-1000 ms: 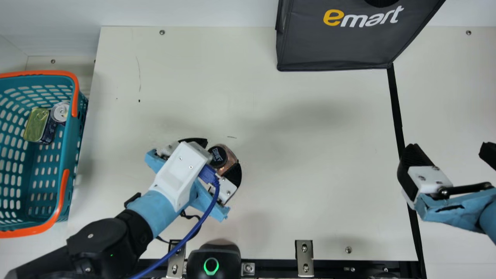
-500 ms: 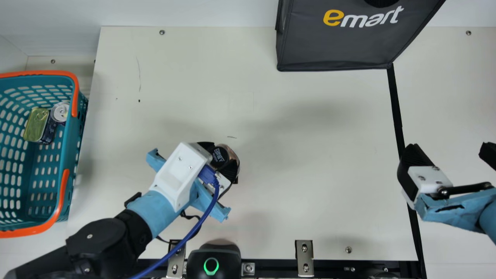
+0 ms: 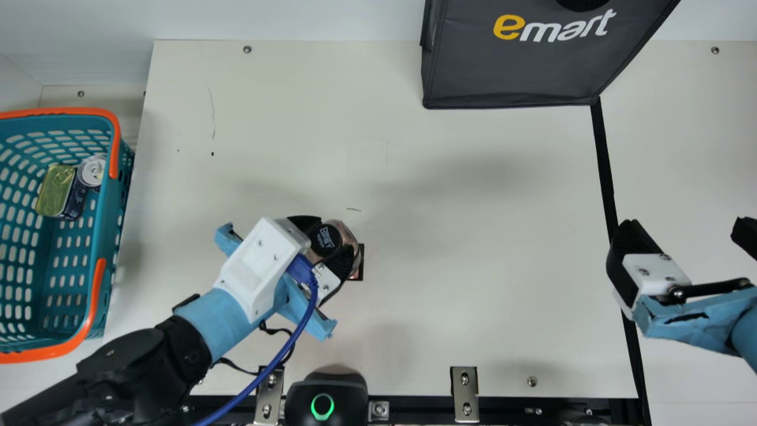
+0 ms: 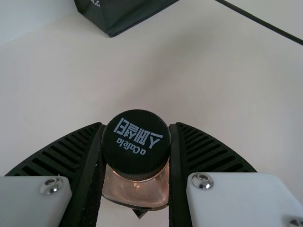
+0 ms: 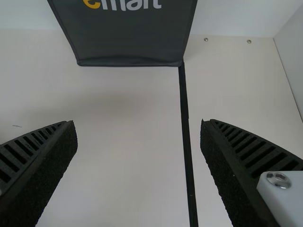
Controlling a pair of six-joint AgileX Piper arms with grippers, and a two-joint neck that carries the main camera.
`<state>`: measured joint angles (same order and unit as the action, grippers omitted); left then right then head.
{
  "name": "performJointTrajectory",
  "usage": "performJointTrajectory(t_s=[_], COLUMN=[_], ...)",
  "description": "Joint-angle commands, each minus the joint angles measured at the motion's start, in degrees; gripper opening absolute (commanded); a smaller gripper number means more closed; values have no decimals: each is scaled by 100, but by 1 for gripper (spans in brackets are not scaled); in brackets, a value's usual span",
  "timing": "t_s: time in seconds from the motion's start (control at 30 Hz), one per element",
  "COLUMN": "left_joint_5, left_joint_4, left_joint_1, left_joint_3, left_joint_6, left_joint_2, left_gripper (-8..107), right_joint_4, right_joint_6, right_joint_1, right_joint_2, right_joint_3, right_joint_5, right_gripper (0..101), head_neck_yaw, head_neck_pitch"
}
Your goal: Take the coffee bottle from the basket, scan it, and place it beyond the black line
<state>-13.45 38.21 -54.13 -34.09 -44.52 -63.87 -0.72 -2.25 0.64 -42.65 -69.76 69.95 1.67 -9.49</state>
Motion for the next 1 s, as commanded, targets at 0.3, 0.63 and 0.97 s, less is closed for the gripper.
performJointTrajectory(t_s=[0.3, 0.63, 0.97], left_joint_5=[221, -60, -656], left_joint_4=[-1397, -2779, -4654], left_joint_1=[31, 23, 344], left_joint_3=[100, 53, -244], left_joint_6=[1756, 3458, 5483], left_joint_2=[171, 473, 713], left_gripper=[10, 10, 10], right_joint_4=[0, 0, 0], right_joint_6=[0, 0, 0], right_joint_1=[0, 0, 0], right_joint_2=[0, 0, 0], right_joint_3=[0, 0, 0], right_joint_5=[0, 0, 0], right_gripper=[91, 91, 91], head_neck_yaw=[-9, -9, -9], head_neck_pitch=[157, 157, 157])
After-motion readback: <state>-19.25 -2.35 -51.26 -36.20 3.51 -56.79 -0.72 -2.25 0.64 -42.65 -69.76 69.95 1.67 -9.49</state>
